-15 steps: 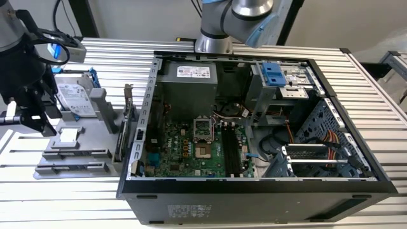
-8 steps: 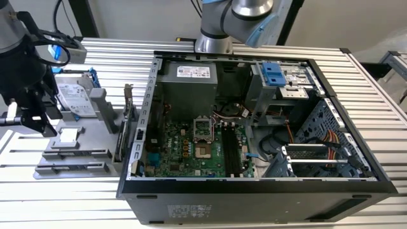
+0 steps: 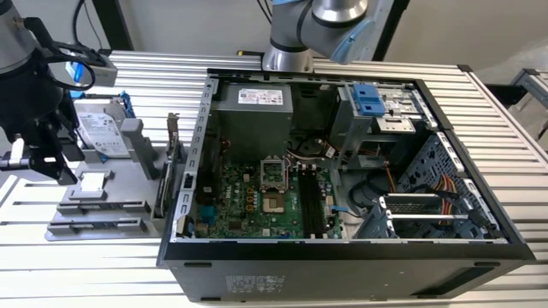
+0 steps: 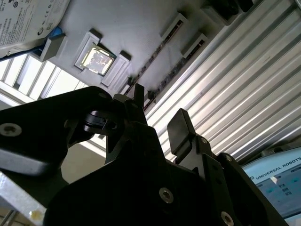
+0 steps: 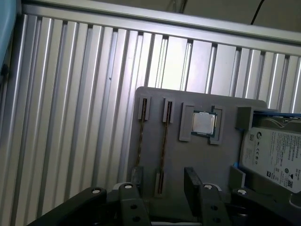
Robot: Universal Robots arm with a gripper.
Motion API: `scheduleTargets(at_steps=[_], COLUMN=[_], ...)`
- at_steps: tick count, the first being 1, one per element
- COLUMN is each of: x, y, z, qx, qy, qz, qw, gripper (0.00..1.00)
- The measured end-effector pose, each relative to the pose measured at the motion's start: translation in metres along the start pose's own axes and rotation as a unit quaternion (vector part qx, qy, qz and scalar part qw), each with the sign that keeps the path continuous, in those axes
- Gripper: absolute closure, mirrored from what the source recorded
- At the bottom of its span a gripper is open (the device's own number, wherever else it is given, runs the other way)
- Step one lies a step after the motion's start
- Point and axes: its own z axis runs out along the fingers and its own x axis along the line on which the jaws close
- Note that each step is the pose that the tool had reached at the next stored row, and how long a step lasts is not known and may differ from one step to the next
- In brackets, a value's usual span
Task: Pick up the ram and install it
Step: 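Pick up the ram and move it above insertion slot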
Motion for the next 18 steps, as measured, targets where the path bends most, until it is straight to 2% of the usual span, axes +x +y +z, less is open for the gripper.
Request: scheduleTargets(at_steps=[11,18], x=[0.0006,0.0045], y=[-0.0001,0.0004], z=[0.0034,0.0051], qx=[-0.0005,-0.0017], qy=[-0.0001,-0.0002], qz=[0.000,0.000], qw=[1.0000,1.0000], gripper=[0.00,0.00])
